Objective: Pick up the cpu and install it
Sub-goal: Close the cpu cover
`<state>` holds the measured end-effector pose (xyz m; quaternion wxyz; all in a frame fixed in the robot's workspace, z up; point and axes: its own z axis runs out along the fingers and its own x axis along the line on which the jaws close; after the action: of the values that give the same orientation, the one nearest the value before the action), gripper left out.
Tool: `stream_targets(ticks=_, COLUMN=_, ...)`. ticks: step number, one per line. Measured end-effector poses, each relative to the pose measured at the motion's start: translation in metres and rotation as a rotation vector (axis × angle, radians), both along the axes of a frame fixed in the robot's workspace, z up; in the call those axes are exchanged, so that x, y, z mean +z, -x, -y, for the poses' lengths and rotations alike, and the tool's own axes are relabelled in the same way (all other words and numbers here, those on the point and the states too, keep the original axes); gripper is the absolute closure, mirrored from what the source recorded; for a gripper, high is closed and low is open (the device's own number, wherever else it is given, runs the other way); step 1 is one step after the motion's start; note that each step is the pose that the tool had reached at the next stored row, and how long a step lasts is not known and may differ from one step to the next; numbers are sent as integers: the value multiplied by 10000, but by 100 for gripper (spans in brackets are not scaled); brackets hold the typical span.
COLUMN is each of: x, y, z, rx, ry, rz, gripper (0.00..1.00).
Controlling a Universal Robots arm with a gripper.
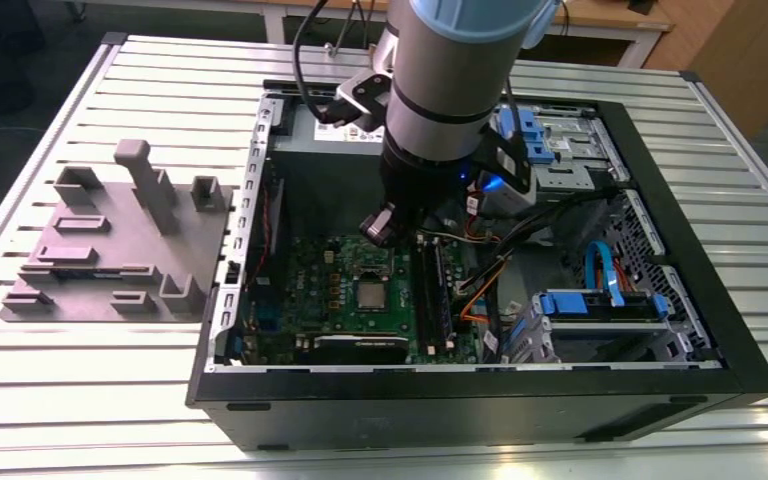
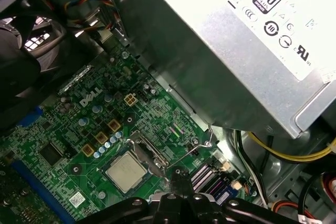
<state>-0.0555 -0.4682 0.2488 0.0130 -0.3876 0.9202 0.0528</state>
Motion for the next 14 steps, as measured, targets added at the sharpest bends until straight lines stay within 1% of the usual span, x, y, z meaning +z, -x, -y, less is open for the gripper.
stream_targets(ticks=14, x=-1, y=1, z=49, rx=-1, ry=0, rz=0, gripper=90)
